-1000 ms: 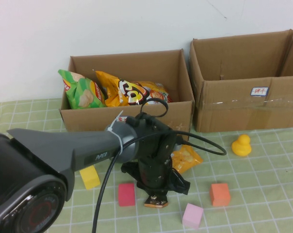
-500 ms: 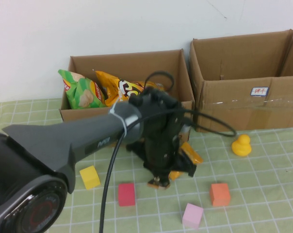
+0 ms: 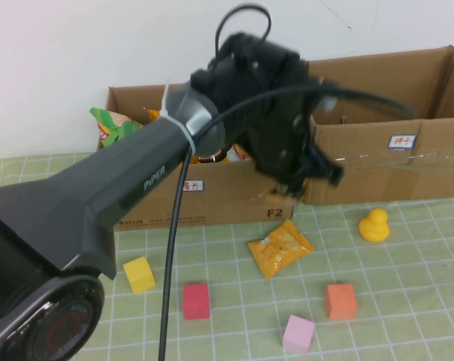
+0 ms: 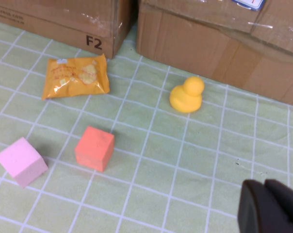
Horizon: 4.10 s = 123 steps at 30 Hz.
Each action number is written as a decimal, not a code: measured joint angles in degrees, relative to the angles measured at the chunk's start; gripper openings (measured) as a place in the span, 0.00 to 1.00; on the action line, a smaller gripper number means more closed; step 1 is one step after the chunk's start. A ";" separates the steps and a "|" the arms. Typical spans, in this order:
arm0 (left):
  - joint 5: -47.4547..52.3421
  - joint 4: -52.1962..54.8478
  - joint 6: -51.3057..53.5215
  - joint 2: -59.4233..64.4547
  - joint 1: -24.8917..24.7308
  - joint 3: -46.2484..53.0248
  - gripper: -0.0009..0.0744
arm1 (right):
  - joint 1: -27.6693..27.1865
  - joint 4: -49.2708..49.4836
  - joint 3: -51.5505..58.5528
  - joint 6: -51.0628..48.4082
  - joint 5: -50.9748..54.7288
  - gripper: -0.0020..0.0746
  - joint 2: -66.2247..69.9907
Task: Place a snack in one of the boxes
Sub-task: Place the biscuit in the biscuit box, then pick up the biscuit
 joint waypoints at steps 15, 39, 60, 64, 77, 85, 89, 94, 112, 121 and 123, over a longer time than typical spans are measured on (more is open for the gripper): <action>-19.43 0.56 0.12 0.71 0.00 -3.01 0.04 | 0.00 0.00 0.00 0.00 0.00 0.02 0.00; -50.67 -1.40 1.32 8.48 0.00 -3.01 0.50 | 0.00 0.00 0.00 -0.61 -0.21 0.02 0.00; 1.00 8.58 15.53 -2.06 1.85 -13.23 0.03 | 0.00 0.08 0.00 -0.61 -0.20 0.02 2.36; 8.05 6.67 17.23 -3.74 2.00 -12.32 0.02 | 0.00 0.08 0.00 -0.35 -0.39 0.02 2.74; 7.96 -5.68 23.49 -7.95 2.14 14.07 0.01 | 0.00 0.08 0.00 0.39 2.43 0.02 3.78; -5.86 -4.99 23.73 -7.95 -0.57 26.89 0.01 | 0.00 0.08 -0.87 3.77 4.21 0.07 10.04; -12.53 -3.88 23.50 -7.95 -1.08 27.36 0.09 | 0.00 0.08 -2.10 4.01 4.49 0.20 14.15; -18.00 -2.45 21.87 -5.97 -1.08 27.36 0.52 | 0.00 1.40 -2.19 4.04 2.97 0.33 18.71; -18.50 7.61 10.50 6.72 -1.08 16.57 0.92 | 0.00 2.30 -2.75 4.04 2.51 0.35 22.28; -17.70 2.01 14.56 9.74 1.16 14.08 0.92 | 0.00 2.44 -2.75 4.04 2.14 0.35 22.31; -16.64 -0.89 16.45 10.85 2.01 14.08 0.92 | 0.00 2.44 -2.75 4.04 2.14 0.35 22.31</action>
